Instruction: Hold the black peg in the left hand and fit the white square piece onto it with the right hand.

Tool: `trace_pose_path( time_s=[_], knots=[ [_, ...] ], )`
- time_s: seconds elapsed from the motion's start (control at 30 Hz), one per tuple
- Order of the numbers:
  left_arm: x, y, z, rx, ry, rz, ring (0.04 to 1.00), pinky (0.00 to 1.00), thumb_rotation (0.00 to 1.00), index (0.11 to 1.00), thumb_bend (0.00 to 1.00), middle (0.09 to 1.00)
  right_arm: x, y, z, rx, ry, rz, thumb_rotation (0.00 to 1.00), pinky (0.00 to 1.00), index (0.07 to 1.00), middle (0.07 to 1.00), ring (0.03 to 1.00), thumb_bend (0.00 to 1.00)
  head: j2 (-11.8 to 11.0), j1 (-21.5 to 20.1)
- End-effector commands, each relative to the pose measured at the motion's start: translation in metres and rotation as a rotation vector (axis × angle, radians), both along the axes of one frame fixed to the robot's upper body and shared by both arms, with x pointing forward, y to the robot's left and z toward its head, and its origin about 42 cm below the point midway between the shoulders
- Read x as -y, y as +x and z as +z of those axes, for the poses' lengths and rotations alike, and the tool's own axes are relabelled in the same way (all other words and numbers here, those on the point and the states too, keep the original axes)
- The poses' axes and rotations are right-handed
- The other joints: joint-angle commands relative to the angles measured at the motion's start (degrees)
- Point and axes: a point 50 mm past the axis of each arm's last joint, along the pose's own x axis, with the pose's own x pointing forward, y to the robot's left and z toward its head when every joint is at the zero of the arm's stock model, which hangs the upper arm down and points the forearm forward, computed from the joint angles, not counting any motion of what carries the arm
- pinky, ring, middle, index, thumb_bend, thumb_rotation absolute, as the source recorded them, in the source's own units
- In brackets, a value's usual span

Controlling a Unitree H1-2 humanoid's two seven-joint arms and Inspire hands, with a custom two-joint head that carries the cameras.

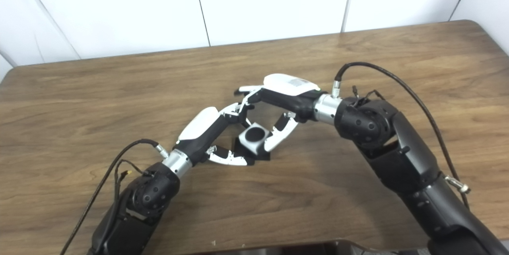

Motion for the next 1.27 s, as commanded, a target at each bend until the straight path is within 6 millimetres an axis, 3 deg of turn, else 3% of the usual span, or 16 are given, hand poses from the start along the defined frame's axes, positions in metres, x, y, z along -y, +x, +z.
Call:
trace_pose_path(
  time_s=[0.0,0.53,0.6,0.87,1.23],
  knots=[
    [-0.006,0.002,-0.006,-0.026,0.051,0.009,0.957,0.87,0.08,0.494,0.52,0.919,0.002,0.007,0.019,0.051,0.009,-0.004,0.28,0.81,1.000,0.992,0.923,0.99,0.02,0.00],
    [-0.007,0.004,-0.005,-0.023,0.055,0.010,0.953,0.85,0.08,0.494,0.52,0.916,0.010,0.011,0.028,0.059,0.014,-0.017,0.26,0.85,1.000,0.971,0.940,0.98,-0.23,-0.14],
    [-0.008,0.004,-0.006,-0.025,0.055,0.011,0.954,0.85,0.08,0.494,0.52,0.916,0.013,0.012,0.029,0.067,0.029,-0.030,0.24,0.83,0.995,0.958,0.930,0.95,-0.21,-0.26],
    [-0.009,0.004,-0.006,-0.026,0.055,0.010,0.954,0.85,0.08,0.494,0.52,0.918,0.027,0.017,0.029,0.109,0.085,-0.117,0.12,0.75,0.828,0.884,0.870,0.81,-0.26,-0.37],
    [-0.012,0.003,-0.008,-0.026,0.056,0.007,0.955,0.86,0.08,0.494,0.52,0.918,0.046,0.024,0.018,0.194,0.301,-0.325,0.09,0.65,0.785,0.821,0.803,0.79,-0.64,-1.51]
  ],
)
